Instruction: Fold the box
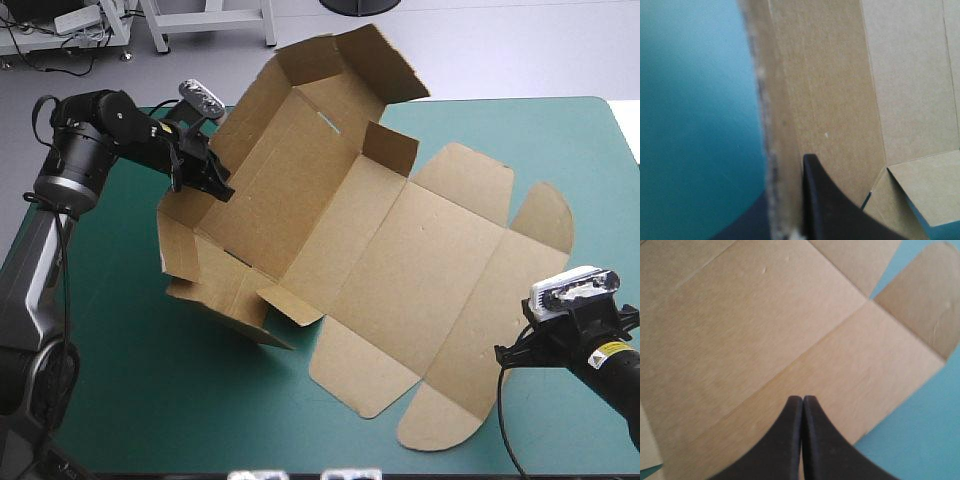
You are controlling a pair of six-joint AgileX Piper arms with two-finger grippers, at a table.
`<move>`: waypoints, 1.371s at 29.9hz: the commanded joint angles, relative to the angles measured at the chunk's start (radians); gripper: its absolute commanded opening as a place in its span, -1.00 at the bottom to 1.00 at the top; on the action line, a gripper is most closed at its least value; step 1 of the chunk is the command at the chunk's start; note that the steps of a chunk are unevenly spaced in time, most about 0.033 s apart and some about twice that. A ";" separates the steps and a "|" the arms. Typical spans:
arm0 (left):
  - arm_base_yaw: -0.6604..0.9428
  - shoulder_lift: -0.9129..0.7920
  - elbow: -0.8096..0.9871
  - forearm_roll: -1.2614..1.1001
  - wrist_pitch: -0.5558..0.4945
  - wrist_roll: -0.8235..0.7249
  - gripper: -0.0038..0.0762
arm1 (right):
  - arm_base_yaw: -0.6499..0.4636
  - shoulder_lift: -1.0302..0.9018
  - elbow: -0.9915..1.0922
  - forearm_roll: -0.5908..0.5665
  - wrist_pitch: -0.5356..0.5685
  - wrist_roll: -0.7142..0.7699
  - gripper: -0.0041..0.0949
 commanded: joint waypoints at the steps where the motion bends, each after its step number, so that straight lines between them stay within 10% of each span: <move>1: -0.127 -0.114 -0.062 0.087 -0.058 0.042 -0.90 | -0.007 0.007 -0.039 0.008 -0.108 -0.015 -0.97; 14: -0.593 -0.324 0.315 0.677 -0.332 0.048 -0.90 | -0.007 0.017 -0.241 -0.041 -0.215 -0.030 -0.97; 27: -0.631 -0.405 0.497 0.901 -0.685 -0.070 -0.90 | -0.007 0.334 -0.549 -0.039 -0.081 -0.075 -0.97; 41: -0.631 -0.281 0.499 1.177 -0.645 -0.384 -0.90 | -0.007 0.634 -0.876 -0.030 0.134 -0.088 -0.97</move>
